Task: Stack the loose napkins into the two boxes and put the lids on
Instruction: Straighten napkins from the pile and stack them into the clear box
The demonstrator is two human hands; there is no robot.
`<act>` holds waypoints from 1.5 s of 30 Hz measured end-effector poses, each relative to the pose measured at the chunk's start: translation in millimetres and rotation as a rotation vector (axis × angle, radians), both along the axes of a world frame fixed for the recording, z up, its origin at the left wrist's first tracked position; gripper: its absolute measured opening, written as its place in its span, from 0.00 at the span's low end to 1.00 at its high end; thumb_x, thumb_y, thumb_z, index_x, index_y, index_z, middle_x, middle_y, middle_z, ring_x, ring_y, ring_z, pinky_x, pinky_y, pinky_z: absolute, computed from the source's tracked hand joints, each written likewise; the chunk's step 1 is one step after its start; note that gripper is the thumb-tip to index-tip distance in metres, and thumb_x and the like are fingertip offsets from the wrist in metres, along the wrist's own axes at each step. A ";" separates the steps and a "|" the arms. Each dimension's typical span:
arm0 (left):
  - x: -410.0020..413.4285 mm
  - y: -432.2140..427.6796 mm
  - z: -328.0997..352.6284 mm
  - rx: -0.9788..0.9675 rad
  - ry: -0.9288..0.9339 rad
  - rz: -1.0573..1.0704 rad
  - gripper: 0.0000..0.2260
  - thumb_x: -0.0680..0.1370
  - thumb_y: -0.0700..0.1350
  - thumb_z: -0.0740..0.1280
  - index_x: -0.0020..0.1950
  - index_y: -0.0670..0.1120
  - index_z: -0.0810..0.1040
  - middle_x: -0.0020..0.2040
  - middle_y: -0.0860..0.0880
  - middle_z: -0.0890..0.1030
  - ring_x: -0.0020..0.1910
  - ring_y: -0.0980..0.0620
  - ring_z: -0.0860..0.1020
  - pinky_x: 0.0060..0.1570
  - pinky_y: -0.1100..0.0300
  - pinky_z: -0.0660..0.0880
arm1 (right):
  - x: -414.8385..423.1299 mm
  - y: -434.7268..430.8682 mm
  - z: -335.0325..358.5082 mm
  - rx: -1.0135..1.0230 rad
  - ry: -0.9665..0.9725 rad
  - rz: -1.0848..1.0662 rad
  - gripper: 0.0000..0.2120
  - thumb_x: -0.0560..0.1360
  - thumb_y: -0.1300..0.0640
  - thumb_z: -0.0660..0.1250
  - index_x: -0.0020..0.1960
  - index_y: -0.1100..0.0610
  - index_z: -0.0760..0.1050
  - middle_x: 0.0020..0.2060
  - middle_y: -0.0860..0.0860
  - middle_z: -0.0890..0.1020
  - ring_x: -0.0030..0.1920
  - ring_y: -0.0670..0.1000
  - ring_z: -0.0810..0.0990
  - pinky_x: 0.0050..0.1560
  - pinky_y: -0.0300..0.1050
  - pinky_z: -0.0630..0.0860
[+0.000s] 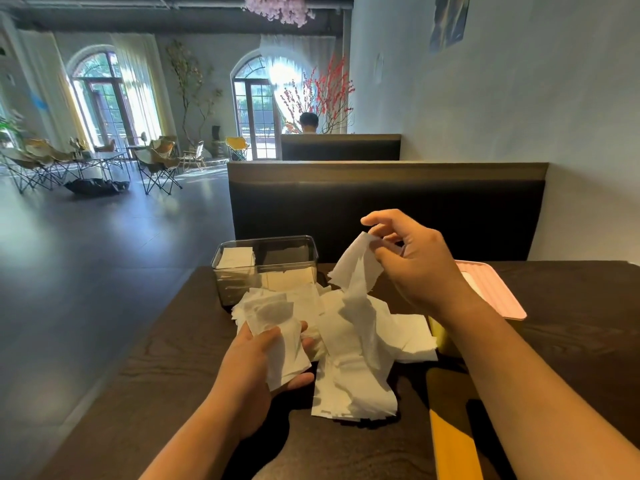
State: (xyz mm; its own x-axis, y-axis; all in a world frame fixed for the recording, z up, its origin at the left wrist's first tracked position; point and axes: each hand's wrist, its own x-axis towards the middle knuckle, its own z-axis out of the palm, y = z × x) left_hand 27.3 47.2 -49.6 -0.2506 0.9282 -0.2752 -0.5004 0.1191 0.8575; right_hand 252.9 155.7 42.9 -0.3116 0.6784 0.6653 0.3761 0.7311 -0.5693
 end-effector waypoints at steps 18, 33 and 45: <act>16.7 -10.7 9.0 0.032 0.011 -0.094 0.13 0.87 0.44 0.60 0.67 0.57 0.78 0.56 0.45 0.88 0.58 0.40 0.86 0.53 0.33 0.82 | -15.2 -31.1 22.4 -0.317 0.354 0.280 0.12 0.80 0.59 0.71 0.60 0.45 0.78 0.46 0.38 0.83 0.51 0.41 0.84 0.42 0.36 0.82; 18.6 -18.0 12.6 -0.024 -0.047 -0.295 0.19 0.83 0.54 0.64 0.72 0.49 0.79 0.61 0.39 0.85 0.55 0.38 0.84 0.47 0.43 0.82 | -47.4 -41.9 -7.0 -0.728 -0.086 0.479 0.14 0.80 0.59 0.72 0.59 0.41 0.80 0.48 0.43 0.85 0.53 0.50 0.85 0.52 0.47 0.85; 17.5 -13.7 13.4 -0.084 -0.166 -0.144 0.17 0.86 0.50 0.60 0.71 0.45 0.78 0.62 0.38 0.85 0.59 0.37 0.85 0.63 0.39 0.78 | -59.6 -42.2 -21.9 -0.306 -0.220 0.078 0.08 0.82 0.48 0.68 0.58 0.39 0.72 0.58 0.41 0.77 0.55 0.45 0.79 0.54 0.40 0.80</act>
State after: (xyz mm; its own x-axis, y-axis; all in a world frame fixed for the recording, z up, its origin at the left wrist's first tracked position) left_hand 44.8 33.6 -36.2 -0.0625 0.9230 -0.3797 -0.6064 0.2671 0.7489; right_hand 193.4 113.5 20.9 -0.4834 0.8038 0.3467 0.4636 0.5710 -0.6775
